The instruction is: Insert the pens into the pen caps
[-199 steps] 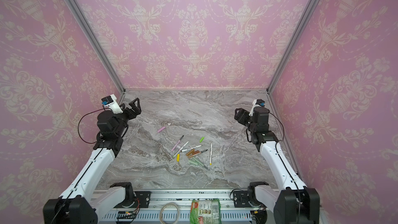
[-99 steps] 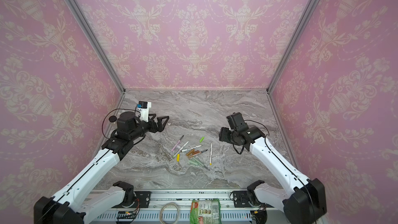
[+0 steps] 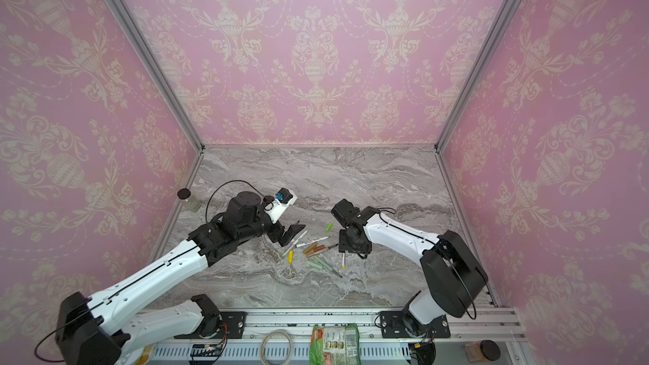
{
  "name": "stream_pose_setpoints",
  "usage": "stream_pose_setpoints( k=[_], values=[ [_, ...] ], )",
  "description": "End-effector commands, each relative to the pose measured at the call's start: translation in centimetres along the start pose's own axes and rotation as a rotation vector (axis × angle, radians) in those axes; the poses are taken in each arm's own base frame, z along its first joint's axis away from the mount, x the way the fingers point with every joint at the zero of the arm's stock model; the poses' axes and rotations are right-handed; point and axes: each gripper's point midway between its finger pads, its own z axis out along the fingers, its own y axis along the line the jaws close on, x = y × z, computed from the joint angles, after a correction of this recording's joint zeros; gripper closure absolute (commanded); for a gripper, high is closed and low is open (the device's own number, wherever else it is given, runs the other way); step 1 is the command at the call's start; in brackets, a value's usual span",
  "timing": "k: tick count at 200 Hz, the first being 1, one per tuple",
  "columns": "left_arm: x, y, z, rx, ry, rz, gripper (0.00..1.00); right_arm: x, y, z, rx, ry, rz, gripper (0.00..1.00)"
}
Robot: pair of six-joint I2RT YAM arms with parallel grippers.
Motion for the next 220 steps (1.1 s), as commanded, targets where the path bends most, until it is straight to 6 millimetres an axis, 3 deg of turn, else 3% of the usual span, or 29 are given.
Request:
stream_pose_setpoints(
  k=[1, 28, 62, 63, 87, 131, 173, 203, 220],
  values=[
    [1.3, -2.1, -0.8, 0.044, 0.027, 0.152, 0.01, -1.3, 1.4, 0.2, -0.025, -0.023, 0.008, 0.42],
    [2.7, -4.6, -1.1, 0.126, 0.052, 0.181, 0.01, -1.9, 1.9, 1.0, -0.018, -0.018, 0.000, 0.42],
    [3.1, -6.9, -1.4, 0.201, 0.031, 0.173, 0.01, -2.2, 2.2, 2.3, 0.001, -0.001, -0.006, 0.46],
    [3.8, -7.0, -1.2, 0.205, 0.045, 0.172, 0.01, -2.2, 2.2, 2.3, 0.003, 0.000, -0.006, 0.46],
    [4.9, -8.0, -1.1, 0.230, 0.060, 0.174, 0.02, -2.4, 1.9, 2.9, 0.030, -0.002, -0.011, 0.54],
    [5.1, -8.2, -0.9, 0.230, 0.057, 0.177, 0.02, -2.3, 1.6, 3.8, 0.055, 0.011, -0.018, 0.68],
    [4.4, -7.9, -0.5, 0.210, 0.036, 0.165, 0.01, -2.2, 1.2, 4.0, 0.075, 0.013, -0.023, 0.87],
    [2.7, -6.2, -0.3, 0.112, -0.014, 0.081, 0.01, -2.8, 0.9, 2.9, 0.076, -0.015, -0.017, 0.93],
    [1.1, -5.7, -0.5, 0.082, -0.072, 0.015, 0.01, -3.9, 0.7, 1.2, 0.046, -0.059, 0.008, 0.95]
  ],
)
